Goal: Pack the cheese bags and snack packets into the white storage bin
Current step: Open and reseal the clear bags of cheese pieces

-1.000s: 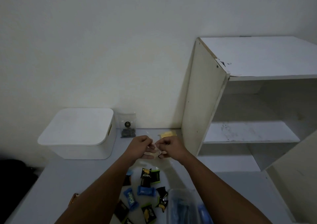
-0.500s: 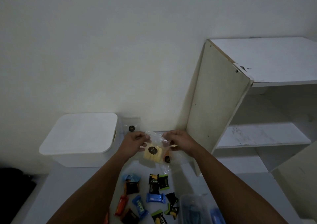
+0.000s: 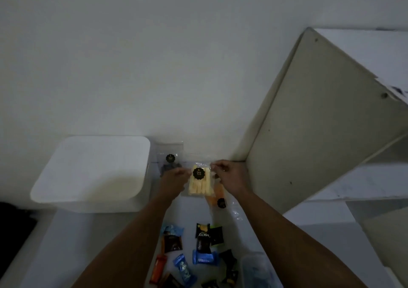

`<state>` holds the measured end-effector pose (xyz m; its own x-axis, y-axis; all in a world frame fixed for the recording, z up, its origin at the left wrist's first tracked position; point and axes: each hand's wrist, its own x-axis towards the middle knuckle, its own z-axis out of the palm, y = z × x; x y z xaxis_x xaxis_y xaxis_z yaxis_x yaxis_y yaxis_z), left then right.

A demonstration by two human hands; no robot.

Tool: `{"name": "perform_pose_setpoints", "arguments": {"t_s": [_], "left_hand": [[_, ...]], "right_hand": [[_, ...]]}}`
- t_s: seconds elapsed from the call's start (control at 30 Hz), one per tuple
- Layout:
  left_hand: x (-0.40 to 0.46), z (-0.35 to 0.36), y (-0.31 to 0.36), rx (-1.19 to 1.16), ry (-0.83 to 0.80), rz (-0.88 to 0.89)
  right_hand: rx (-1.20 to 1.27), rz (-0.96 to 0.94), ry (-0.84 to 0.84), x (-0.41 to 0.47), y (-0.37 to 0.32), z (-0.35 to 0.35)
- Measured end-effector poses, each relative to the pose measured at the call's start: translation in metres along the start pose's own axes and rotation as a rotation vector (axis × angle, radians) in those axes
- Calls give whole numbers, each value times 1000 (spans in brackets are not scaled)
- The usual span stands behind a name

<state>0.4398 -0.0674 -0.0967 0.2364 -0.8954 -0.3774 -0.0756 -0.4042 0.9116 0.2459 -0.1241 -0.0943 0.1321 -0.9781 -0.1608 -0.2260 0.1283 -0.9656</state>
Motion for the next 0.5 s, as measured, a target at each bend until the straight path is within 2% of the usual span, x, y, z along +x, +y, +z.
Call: {"name": "perform_pose_setpoints", "arguments": {"t_s": [0.13, 0.27, 0.37, 0.5], "left_hand": [[37, 1, -16, -19, 7, -59], [75, 6, -26, 56, 110, -40], [102, 11, -36, 79, 188, -81], [134, 13, -55, 44, 175, -162]], "right_hand": [[-85, -13, 48, 38, 17, 16], [-284, -43, 101, 71, 27, 30], [-272, 8, 78, 91, 39, 40], [-217, 100, 35, 112, 54, 52]]}}
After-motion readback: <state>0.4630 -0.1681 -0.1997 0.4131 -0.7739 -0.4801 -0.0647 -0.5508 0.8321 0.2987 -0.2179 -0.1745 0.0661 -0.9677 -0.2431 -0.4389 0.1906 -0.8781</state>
